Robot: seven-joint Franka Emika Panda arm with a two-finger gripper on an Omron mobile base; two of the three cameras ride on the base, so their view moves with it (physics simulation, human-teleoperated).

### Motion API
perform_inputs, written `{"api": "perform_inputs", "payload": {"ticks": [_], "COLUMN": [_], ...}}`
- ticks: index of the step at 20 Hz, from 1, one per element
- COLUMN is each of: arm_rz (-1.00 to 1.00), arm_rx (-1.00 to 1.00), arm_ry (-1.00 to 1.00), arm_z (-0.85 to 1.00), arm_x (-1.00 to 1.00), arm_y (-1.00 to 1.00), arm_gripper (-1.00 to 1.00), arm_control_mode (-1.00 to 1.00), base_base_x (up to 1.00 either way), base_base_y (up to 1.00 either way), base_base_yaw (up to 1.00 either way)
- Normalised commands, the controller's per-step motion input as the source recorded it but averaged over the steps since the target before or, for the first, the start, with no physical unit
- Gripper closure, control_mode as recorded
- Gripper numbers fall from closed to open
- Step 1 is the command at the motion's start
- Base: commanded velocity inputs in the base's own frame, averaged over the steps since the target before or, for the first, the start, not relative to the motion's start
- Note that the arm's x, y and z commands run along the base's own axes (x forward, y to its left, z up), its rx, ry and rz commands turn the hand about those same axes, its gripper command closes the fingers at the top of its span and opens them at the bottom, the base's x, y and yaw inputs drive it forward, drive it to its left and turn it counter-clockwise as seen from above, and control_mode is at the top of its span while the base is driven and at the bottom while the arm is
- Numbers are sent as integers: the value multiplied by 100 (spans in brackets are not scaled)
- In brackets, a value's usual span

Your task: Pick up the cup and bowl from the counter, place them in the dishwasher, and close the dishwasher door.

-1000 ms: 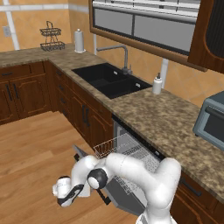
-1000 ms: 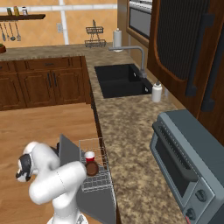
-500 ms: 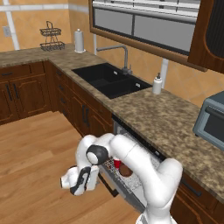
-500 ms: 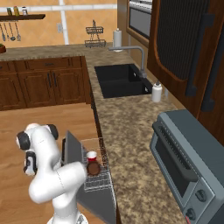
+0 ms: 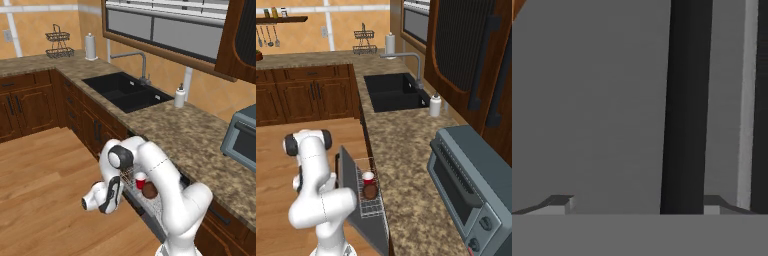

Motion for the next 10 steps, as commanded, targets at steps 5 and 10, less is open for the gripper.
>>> {"api": "perform_inputs", "payload": {"ticks": [5,10], "arm_rz": [18,15], "arm_rx": [-1,-1], "arm_ry": [0,0], "arm_z": [0,0], "arm_x": [0,4], "arm_y": [-100,-100], "arm_gripper": [-100,-100], "arm_control_mode": [-100,-100], "base_base_x": [0,0], "base_base_y": [0,0], "base_base_yaw": [0,0]}}
